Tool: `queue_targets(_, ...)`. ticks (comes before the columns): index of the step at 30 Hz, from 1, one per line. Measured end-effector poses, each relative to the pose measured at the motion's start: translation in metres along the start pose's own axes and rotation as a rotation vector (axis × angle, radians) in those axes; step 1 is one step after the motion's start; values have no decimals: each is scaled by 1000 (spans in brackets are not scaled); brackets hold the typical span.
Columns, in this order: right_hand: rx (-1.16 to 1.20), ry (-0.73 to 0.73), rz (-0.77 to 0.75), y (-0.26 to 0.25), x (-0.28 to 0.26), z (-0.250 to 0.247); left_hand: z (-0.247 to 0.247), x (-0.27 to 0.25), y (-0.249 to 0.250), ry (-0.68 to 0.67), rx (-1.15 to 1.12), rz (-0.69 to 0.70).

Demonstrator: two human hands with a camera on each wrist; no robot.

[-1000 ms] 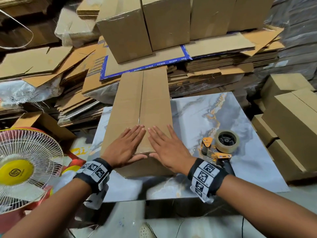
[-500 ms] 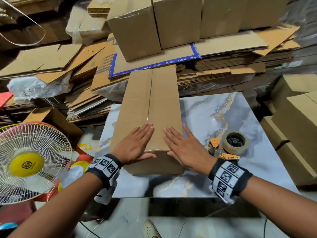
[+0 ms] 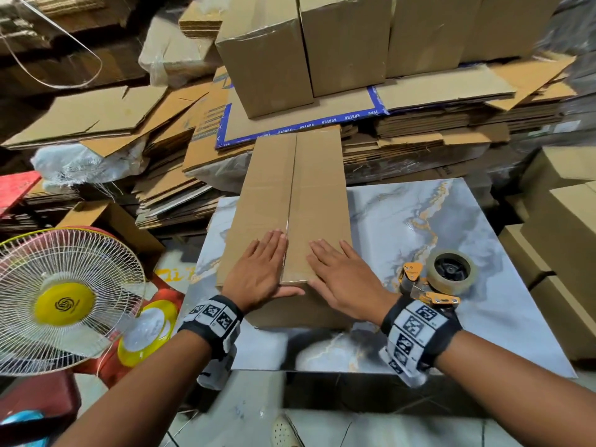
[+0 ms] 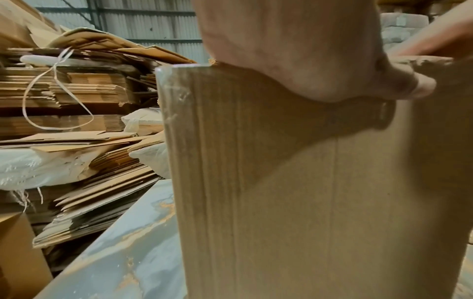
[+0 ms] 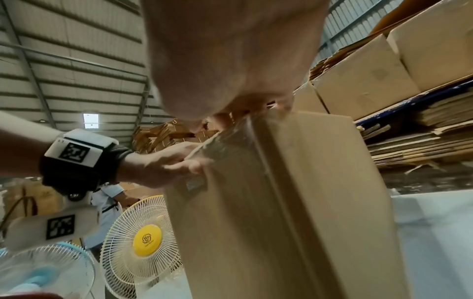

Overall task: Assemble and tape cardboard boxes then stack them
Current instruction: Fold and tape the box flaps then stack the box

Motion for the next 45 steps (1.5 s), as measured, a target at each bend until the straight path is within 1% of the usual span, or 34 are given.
queue_targets(2, -8, 23, 71, -15, 9, 2, 3, -3, -3, 9, -32, -19)
queue_targets(3, -30, 23, 106, -18, 13, 6, 4, -5, -7, 16, -52, -11)
queue_targets(5, -35, 74, 192, -15, 14, 8, 2, -13, -17, 58, -96, 13)
queue_targets(6, -7, 122, 249, -11, 12, 8, 1, -18, -24, 85, -119, 2)
queue_targets(8, 134, 128, 412, 0, 6, 11, -1, -27, -33, 114, -160, -74)
queue_targets(10, 338, 108, 569, 7, 4, 16, -3, -33, -34, 185, -154, -235)
queue_targets(12, 579, 143, 708, 10, 5, 17, 0, -38, -32, 298, -138, -485)
queue_targets(13, 715, 158, 787, 12, 6, 18, 0, -42, -31, 337, -166, -617)
queue_targets(14, 838, 157, 863, 15, 7, 21, 0, -45, -31, 355, -240, -738)
queue_targets(16, 1001, 124, 979, 21, 6, 24, 9, -53, -43, 362, -491, -937)
queue_targets(17, 1041, 96, 1020, 25, 6, 26, 12, -57, -51, 372, -629, -1004)
queue_targets(18, 1060, 65, 1046, 27, 5, 26, 16, -60, -58, 392, -782, -1023)
queue_targets(20, 1058, 15, 1037, 28, 6, 26, 20, -61, -64, 457, -1071, -962)
queue_targets(21, 1059, 2, 1019, 28, 7, 25, 20, -62, -63, 482, -1180, -939)
queue_targets(24, 1086, 3, 1004, 25, 3, 17, 23, -67, -58, 519, -1372, -929)
queue_targets(26, 1085, 4, 991, 21, -4, 13, 25, -72, -52, 500, -1500, -892)
queue_targets(29, 1098, 24, 937, 13, -18, 12, 23, -82, -31, 446, -1831, -818)
queue_targets(30, 1103, 43, 917, 10, -24, 14, 25, -87, -24, 430, -1887, -798)
queue_targets(31, 1109, 65, 894, 9, -30, 15, 27, -92, -21, 438, -1885, -789)
queue_targets(34, 1109, 111, 848, 9, -47, 20, 27, -104, -14, 531, -1698, -701)
queue_targets(36, 1152, 164, 852, 15, -61, 22, 16, -108, 1, 609, -1630, -628)
queue_targets(38, 1198, 238, 819, 20, -74, 17, -1, -106, 14, 686, -1573, -556)
queue_targets(41, 1209, 350, 759, 37, -90, -12, -36, -88, 32, 797, -1536, -440)
queue_targets(45, 1275, 446, 630, 88, -104, -75, -88, -29, 57, 868, -1505, -364)
Point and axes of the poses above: each hand's wrist, its own x-axis towards the middle knuckle, its own z-axis out of the palm, y = z × x, the point moved 5 cm from there along x, towards the middle knuckle, and after that the axes turned 14 degrees about z, right-handed, at the moved point
